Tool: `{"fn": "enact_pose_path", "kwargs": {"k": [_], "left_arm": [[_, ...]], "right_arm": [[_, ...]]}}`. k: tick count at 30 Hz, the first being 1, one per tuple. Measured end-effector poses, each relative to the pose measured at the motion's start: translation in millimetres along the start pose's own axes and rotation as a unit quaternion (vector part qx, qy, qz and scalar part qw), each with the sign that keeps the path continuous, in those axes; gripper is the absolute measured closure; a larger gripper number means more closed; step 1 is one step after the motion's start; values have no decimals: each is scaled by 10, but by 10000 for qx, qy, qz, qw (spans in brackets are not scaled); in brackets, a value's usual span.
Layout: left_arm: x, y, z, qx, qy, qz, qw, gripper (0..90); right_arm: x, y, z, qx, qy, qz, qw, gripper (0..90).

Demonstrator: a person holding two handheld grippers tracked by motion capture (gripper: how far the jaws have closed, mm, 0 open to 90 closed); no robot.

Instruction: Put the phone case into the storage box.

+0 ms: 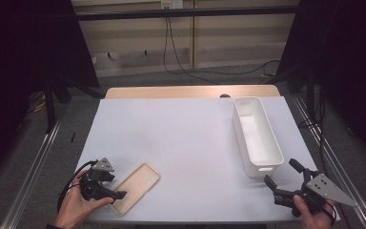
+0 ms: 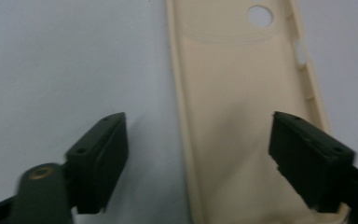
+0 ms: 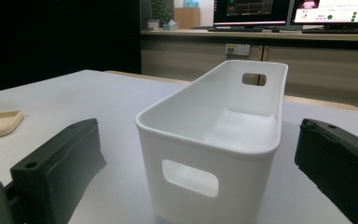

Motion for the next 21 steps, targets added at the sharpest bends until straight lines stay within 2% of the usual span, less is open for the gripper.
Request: {"fn": "enact_pose_path", "kwargs": {"k": [2, 3, 4, 8, 14, 15, 16, 17, 21], "left_arm": [[-9, -13, -10, 114, -78, -25, 9999, 304], [-13, -10, -12, 101, -111, -3, 9999, 347], [-18, -10, -12, 76, -140, 12, 9999, 352], [-22, 0, -15, 10, -110, 12, 9999, 464], [17, 15, 0, 48, -155, -185, 9997, 552], [25, 13, -2, 1, -188, -150, 9997, 577], [34, 24, 3, -80, -206, -176, 9996, 679], [43, 24, 3, -135, -241, -124, 9995, 679], [42, 18, 7, -202, -227, -243, 9992, 687]], "right_arm": [[0, 0, -1, -2, -2, -2, 10000, 0], [1, 0, -1, -4, 1, -2, 10000, 0], [1, 1, -2, -7, 5, -4, 10000, 0], [4, 3, -3, -16, 19, -11, 10000, 0], [5, 1, -4, -22, 24, -16, 10000, 0], [5, 0, -2, -20, 23, -11, 10000, 0], [6, -2, -2, -18, 26, -14, 10000, 0], [6, -2, -2, -18, 26, -14, 10000, 0], [4, 0, -4, -16, 18, -16, 10000, 0]]}}
Point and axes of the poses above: each handheld gripper's, and its own axes: z roughly forward along the jaws, x roughly out of its top, y roughly to its right, the point moved 3 cm from there along z, roughly forward along the jaws, and after that the axes turned 6 degrees about -x, right-handed, at the moved point
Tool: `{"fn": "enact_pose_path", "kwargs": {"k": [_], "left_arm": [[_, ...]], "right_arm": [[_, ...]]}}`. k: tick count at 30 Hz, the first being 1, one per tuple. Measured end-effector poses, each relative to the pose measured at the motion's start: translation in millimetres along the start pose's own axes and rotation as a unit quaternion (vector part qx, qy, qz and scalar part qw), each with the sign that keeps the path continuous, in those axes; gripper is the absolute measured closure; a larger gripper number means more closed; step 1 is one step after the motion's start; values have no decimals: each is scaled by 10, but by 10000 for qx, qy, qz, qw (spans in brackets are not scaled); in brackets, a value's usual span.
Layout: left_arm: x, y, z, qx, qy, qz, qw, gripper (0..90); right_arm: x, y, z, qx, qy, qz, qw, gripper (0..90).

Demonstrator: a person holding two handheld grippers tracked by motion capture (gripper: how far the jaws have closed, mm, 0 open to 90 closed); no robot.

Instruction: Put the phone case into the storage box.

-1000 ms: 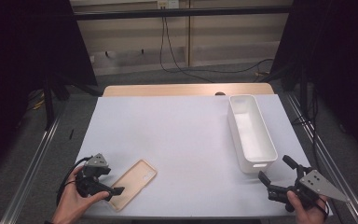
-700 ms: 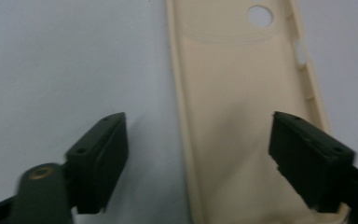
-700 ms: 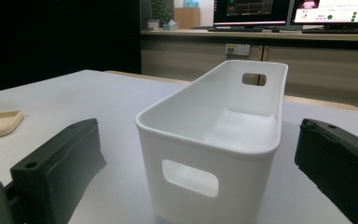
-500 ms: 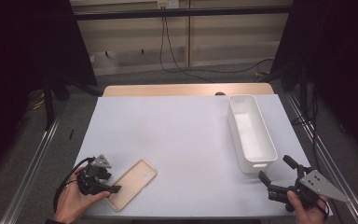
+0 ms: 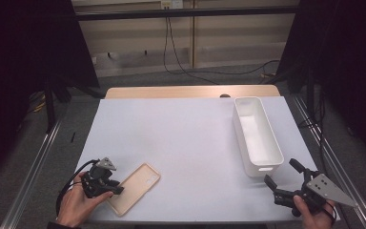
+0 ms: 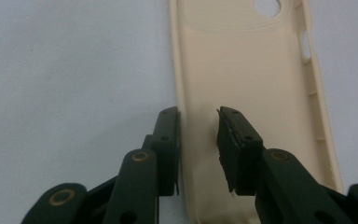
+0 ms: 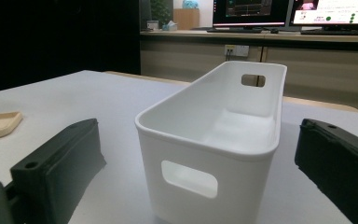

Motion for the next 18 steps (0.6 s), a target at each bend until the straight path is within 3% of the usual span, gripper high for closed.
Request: {"fn": "enact_pose_path", "kwargs": {"k": [5, 10, 18], "left_arm": [[-3, -36, -7, -72, 18, -72, 9999, 721], [32, -16, -2, 14, -150, -21, 9999, 727], [29, -6, -5, 136, -134, 29, 9998, 766]], "right_arm": [[1, -1, 0, 2, 3, 5, 10000, 0], [0, 0, 0, 0, -1, 1, 10000, 0], [0, -2, 0, 8, -1, -2, 10000, 0]]}}
Point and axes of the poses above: each handheld gripper's, and its own axes: z roughly forward along the jaws, x roughly out of its top, y roughly to its right, the point moved 3 cm from there along z, roughly forward along the jaws, and after that the axes turned 6 degrees about -x, right-handed, at the moved point
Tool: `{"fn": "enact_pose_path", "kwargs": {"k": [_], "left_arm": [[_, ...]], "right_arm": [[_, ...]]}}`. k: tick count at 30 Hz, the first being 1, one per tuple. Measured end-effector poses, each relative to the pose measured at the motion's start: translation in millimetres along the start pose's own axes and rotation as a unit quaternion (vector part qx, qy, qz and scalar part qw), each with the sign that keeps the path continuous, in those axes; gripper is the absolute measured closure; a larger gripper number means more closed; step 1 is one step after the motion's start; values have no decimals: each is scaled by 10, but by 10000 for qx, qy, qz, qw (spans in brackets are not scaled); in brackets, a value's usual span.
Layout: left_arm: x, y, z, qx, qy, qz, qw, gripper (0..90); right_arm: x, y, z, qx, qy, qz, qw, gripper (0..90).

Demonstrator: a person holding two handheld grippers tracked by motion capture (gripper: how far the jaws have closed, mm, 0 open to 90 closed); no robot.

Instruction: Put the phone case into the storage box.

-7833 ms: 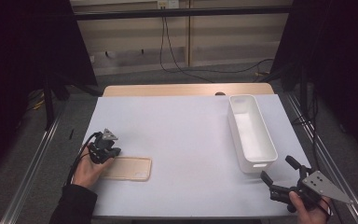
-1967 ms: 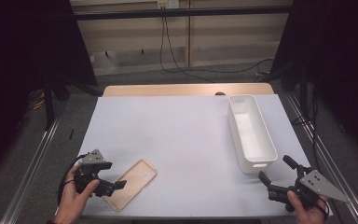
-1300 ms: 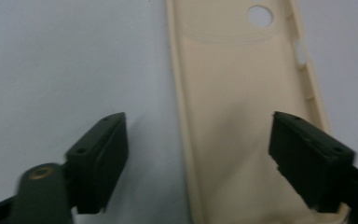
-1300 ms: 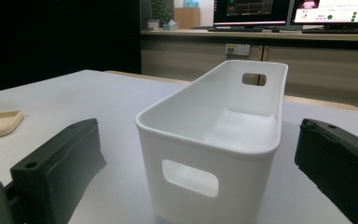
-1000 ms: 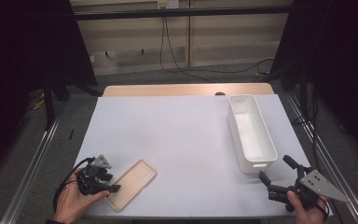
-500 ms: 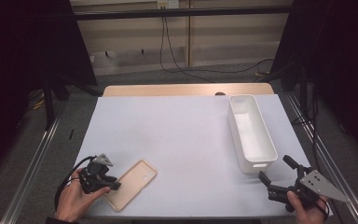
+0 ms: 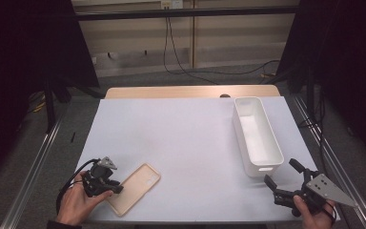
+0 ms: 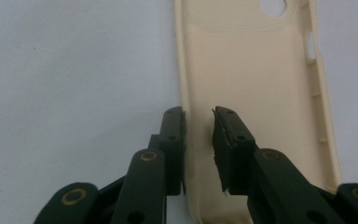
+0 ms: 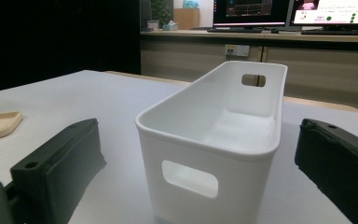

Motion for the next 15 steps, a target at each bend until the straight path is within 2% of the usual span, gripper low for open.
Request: {"fn": "enact_pose_path", "kwargs": {"k": [6, 15], "left_arm": [[13, 27, 7, 78, -32, -22, 10000, 784], [23, 25, 8, 144, -70, 59, 9999, 813]], "right_arm": [[0, -1, 0, 3, 2, 8, 10000, 0], [0, 1, 0, 2, -1, 2, 10000, 0]]}}
Point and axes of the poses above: each handheld gripper's, and its own axes: z roughly forward along the jaws, x roughly out of its top, y roughly to its right, the point moved 3 cm from there along z, roughly forward along the jaws, and after that the axes turned 6 degrees about -x, right-handed, at the moved point
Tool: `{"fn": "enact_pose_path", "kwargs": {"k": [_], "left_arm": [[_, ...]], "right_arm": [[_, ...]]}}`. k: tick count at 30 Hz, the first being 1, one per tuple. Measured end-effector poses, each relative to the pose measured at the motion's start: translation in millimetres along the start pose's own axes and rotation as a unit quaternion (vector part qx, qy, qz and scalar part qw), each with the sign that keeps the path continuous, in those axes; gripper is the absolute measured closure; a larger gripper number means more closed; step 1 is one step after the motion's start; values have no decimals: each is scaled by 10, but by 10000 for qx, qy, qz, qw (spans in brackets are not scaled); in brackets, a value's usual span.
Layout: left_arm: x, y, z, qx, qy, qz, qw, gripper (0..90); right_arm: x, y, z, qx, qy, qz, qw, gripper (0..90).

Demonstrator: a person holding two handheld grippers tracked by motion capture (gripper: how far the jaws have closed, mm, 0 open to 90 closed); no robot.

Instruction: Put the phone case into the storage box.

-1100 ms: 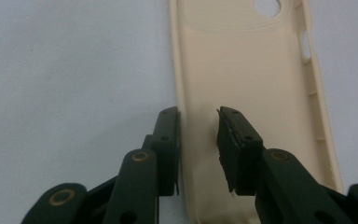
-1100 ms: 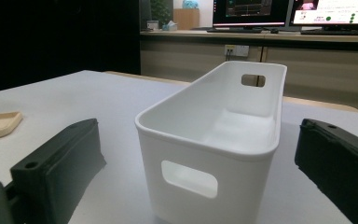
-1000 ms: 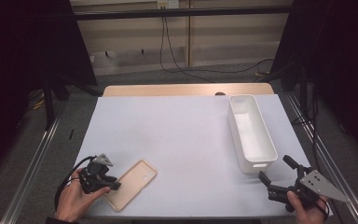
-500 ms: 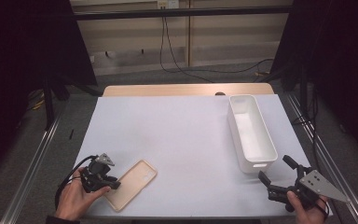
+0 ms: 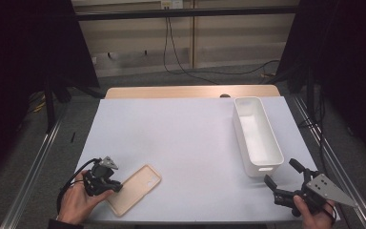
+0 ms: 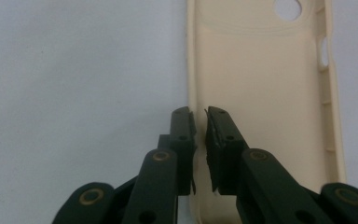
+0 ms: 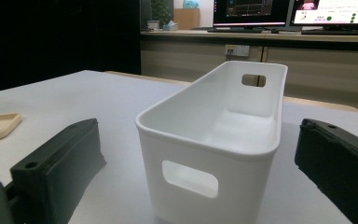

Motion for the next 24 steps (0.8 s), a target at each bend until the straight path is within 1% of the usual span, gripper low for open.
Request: {"fn": "enact_pose_path", "kwargs": {"k": [4, 5, 6, 9, 11, 14, 15, 16, 17, 20, 22, 23, 24], "left_arm": [[7, 11, 5, 35, -8, 12, 10000, 818], [8, 10, 4, 76, -6, 19, 10000, 833], [9, 3, 5, 103, -7, 33, 9999, 867], [9, 11, 8, 141, -2, 74, 9999, 870], [8, 14, 5, 193, -15, 144, 9997, 870], [0, 16, 8, 188, 43, 108, 9998, 870], [-4, 10, 7, 155, 52, 107, 9998, 870], [-7, 7, 9, 117, 82, 63, 9999, 870], [-7, 0, 6, 114, 78, 91, 9999, 870], [-2, 2, 5, 125, 55, 81, 9999, 872], [8, 9, 4, 189, 6, 158, 9997, 874], [8, 23, 6, 213, -20, 159, 9996, 875], [13, 32, 6, 273, -17, 192, 9994, 876]], "right_arm": [[0, -3, 1, 3, -5, 0, 10000, 0], [0, -2, 1, 2, -2, -2, 10000, 0], [-1, -2, 1, 2, -7, -5, 10000, 0], [-1, -2, 1, 2, -7, -1, 10000, 0], [-1, -2, 1, 3, -9, -1, 10000, 0], [-1, -2, 1, 3, -7, 2, 10000, 0], [-1, -3, 1, 5, -6, -1, 10000, 0], [-1, -3, 2, 4, -7, 1, 10000, 0], [-2, -2, 3, 3, -9, 1, 10000, 0], [-1, -2, 3, -7, -5, 14, 10000, 0], [-1, -2, 4, -4, -3, 13, 10000, 0], [-1, -3, 4, -4, -5, 13, 10000, 0], [-1, -3, 4, -2, -7, 9, 10000, 0]]}}
Point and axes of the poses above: each handheld gripper's, and its own axes: z roughly forward along the jaws, x roughly out of its top, y roughly to its right, the point moved 3 cm from there along z, roughly forward along the jaws, and after that the axes turned 6 degrees about -x, right-handed, at the moved point
